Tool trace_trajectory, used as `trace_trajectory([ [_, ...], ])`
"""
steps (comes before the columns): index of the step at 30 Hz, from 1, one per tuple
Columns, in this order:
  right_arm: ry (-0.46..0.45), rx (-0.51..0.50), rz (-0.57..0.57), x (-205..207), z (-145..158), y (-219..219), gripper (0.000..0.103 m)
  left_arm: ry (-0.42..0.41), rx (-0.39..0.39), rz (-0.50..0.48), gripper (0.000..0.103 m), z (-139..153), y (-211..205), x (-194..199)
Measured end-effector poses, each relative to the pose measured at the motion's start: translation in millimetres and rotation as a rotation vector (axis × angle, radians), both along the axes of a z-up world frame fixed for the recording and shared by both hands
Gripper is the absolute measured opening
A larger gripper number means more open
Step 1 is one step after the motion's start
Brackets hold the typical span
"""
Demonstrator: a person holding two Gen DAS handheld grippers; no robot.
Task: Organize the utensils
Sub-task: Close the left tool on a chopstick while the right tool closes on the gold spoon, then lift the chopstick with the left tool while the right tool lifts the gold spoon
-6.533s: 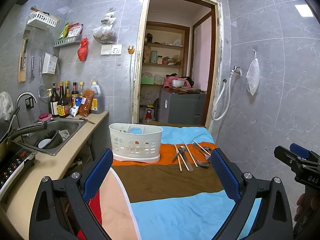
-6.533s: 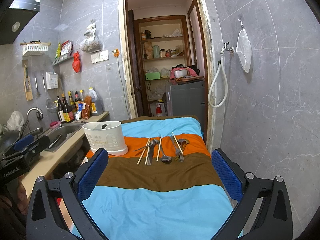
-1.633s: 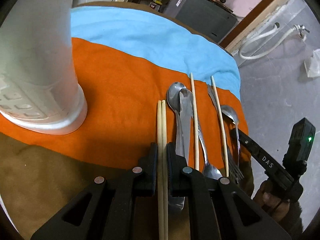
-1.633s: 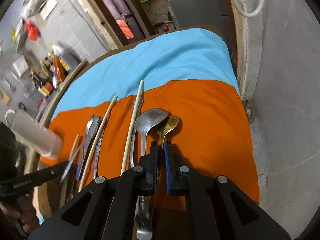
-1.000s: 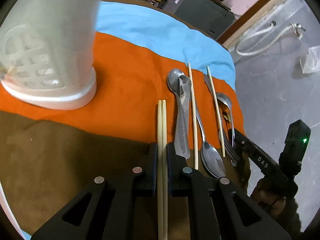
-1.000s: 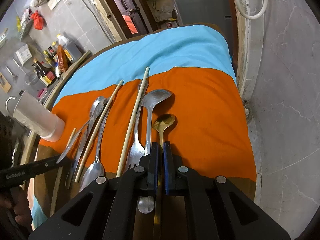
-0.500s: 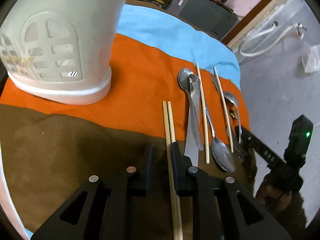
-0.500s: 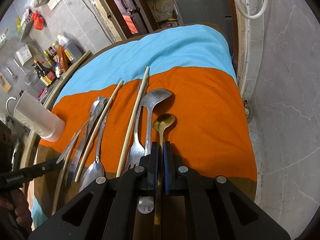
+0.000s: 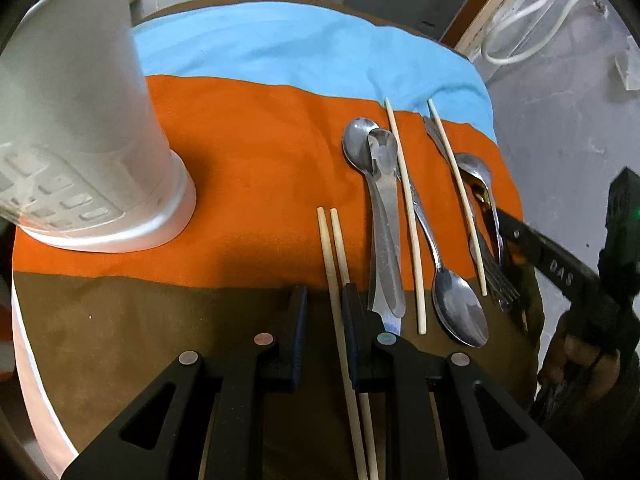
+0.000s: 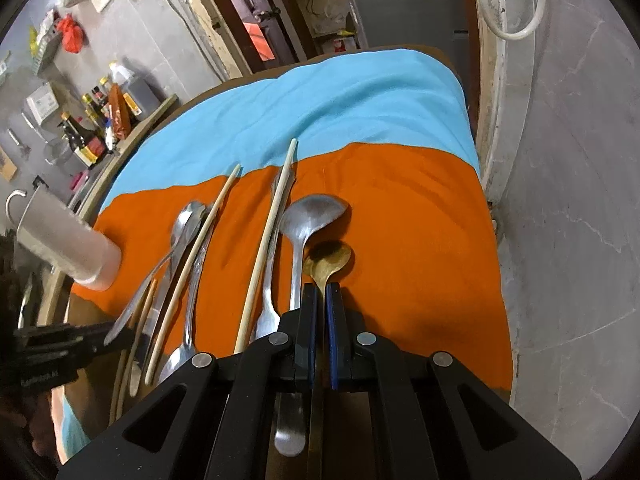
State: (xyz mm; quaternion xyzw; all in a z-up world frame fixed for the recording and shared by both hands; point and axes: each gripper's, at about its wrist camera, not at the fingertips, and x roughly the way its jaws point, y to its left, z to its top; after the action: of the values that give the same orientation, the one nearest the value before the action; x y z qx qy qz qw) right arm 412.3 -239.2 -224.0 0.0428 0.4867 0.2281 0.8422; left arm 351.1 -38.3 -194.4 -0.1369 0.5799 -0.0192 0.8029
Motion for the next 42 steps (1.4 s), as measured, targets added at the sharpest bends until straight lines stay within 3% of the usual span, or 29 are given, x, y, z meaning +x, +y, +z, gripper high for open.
trace_trajectory([
  [7,0.035,0.019,-0.012,9.3,0.2,-0.1,0.003,0.021,-0.006,-0.031,0.004,-2.0,-0.7,1.6],
  [13,0.026,0.014,-0.03,-0.4,0.7,0.1,0.003,0.032,-0.024,-0.022,0.004,-4.3,-1.4,1.4],
  [17,0.069,0.063,-0.051,7.2,-1.8,-3.4,0.003,0.034,-0.008,-0.056,0.006,-3.5,-3.3,4.0],
  [22,0.086,0.058,-0.06,14.2,-0.7,0.5,0.003,-0.021,-0.003,-0.045,0.004,-1.9,-3.4,-6.2],
  [25,0.067,0.074,-0.089,8.2,-0.6,-1.1,0.002,-0.05,-0.039,-0.02,0.002,0.2,2.6,-15.2],
  [29,0.019,0.113,-0.157,-11.0,4.9,-13.8,0.002,-0.125,-0.064,-0.006,0.002,11.9,10.3,-32.6],
  [32,-0.038,0.109,-0.174,-31.9,14.4,-19.2,0.002,-0.238,-0.111,-0.02,0.002,28.4,10.3,-49.0],
  [37,-0.214,0.136,-0.171,-74.0,47.7,-18.9,0.002,-0.393,-0.136,-0.025,0.002,61.3,10.9,-66.9],
  [42,-0.335,0.215,-0.15,-94.2,84.2,-3.2,0.001,-0.545,-0.151,0.003,0.002,104.3,23.8,-73.0],
])
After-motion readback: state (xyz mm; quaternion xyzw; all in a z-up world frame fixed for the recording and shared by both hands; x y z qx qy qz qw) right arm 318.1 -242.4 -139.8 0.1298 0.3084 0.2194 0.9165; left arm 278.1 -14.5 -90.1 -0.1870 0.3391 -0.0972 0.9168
